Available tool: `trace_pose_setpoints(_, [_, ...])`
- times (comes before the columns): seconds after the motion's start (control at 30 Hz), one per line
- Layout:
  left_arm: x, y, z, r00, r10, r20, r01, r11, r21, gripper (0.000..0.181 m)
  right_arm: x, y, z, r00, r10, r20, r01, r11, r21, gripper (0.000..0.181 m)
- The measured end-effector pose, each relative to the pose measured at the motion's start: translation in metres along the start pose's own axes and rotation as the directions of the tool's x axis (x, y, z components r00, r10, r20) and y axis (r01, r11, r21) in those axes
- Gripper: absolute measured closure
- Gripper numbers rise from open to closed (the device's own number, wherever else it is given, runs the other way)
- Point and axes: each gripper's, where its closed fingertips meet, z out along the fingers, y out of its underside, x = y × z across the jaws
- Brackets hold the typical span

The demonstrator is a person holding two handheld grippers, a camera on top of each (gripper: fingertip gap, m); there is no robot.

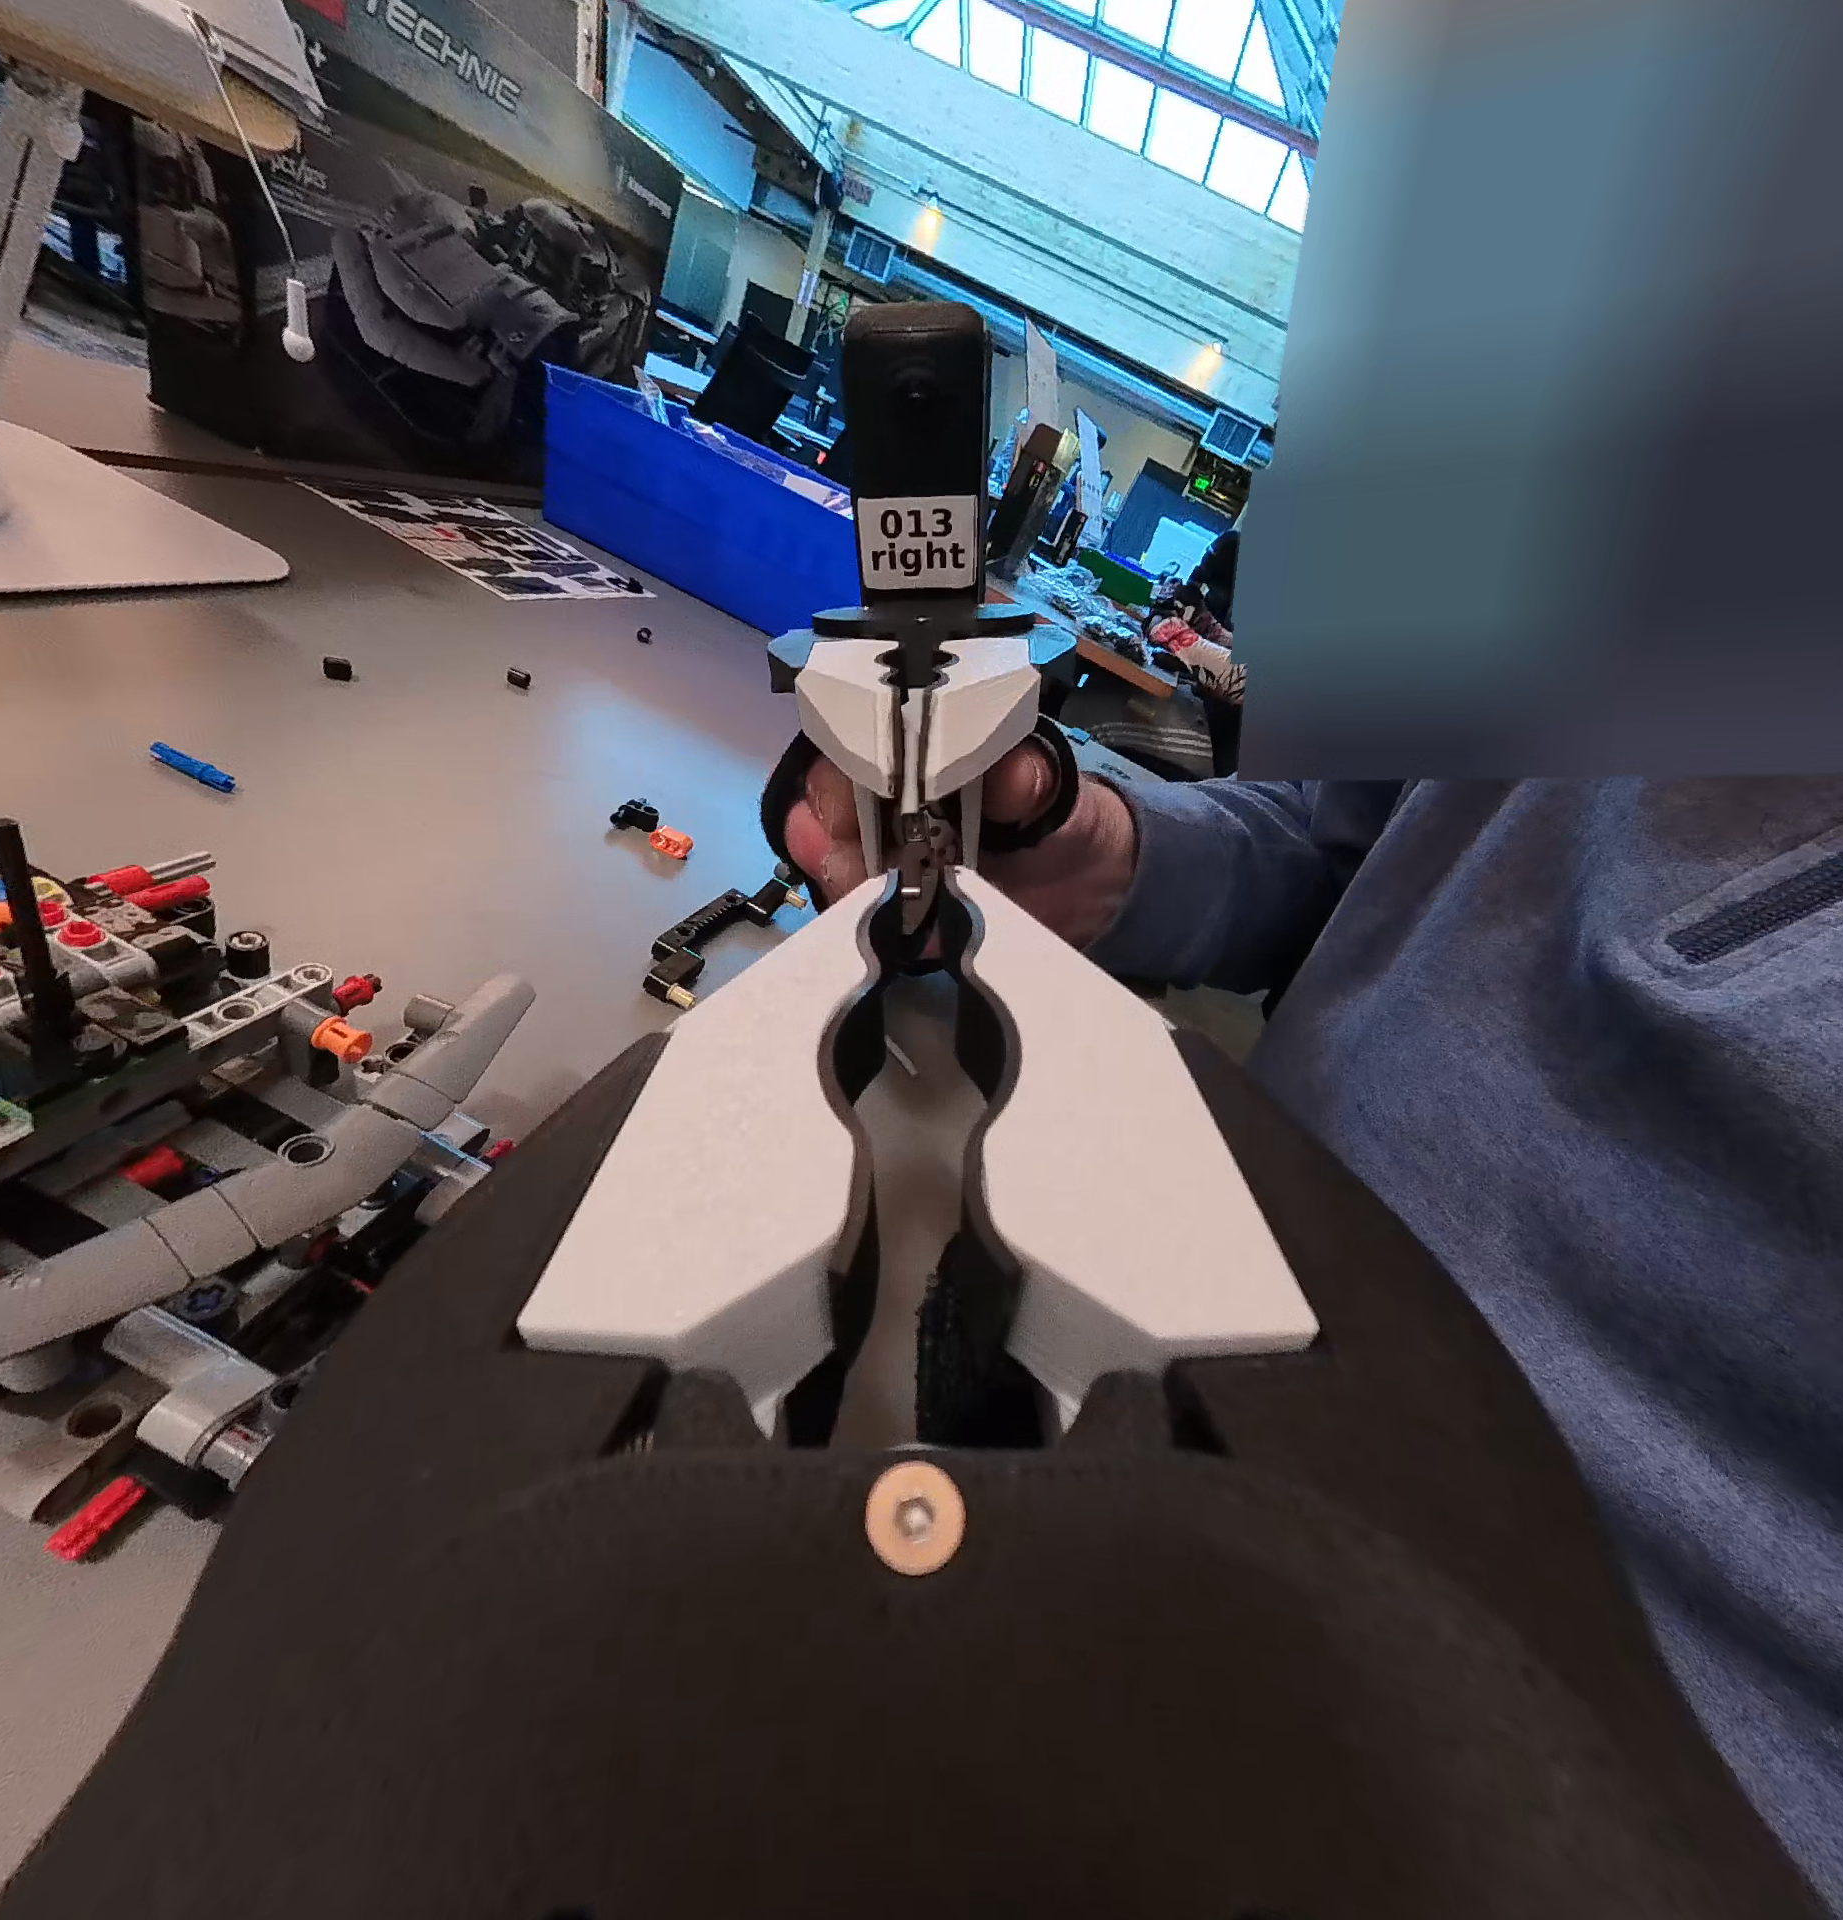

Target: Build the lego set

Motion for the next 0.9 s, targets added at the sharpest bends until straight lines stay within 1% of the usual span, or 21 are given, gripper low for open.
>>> trace_pose_setpoints(0.3, [-0.003, 0.000, 0.003, 0.999, 0.014, 0.030, -0.014, 1.000, -0.006, 0.178, 0.002, 0.001, -0.002, 1.000, -0.008, -0.004, 0.008, 1.000, 0.001, 0.181])
trace_pose_setpoints(0.53, [-0.004, -0.003, 0.004, 0.999, 0.027, 0.041, -0.028, 0.999, 0.018, 0.177, 0.003, 0.003, -0.003, 1.000, 0.001, -0.009, -0.001, 1.000, 0.011, 0.181])
trace_pose_setpoints(0.7, [-0.004, -0.008, 0.006, 0.997, 0.039, 0.061, -0.043, 0.997, 0.061, 0.178, 0.003, -0.003, -0.005, 1.000, 0.012, -0.009, -0.011, 0.999, 0.051, 0.181])
trace_pose_setpoints(0.9, [-0.002, -0.017, 0.010, 0.999, -0.012, 0.046, 0.005, 0.989, 0.151, 0.178, 0.001, -0.013, -0.008, 0.998, 0.052, 0.017, -0.054, 0.991, 0.125, 0.181])
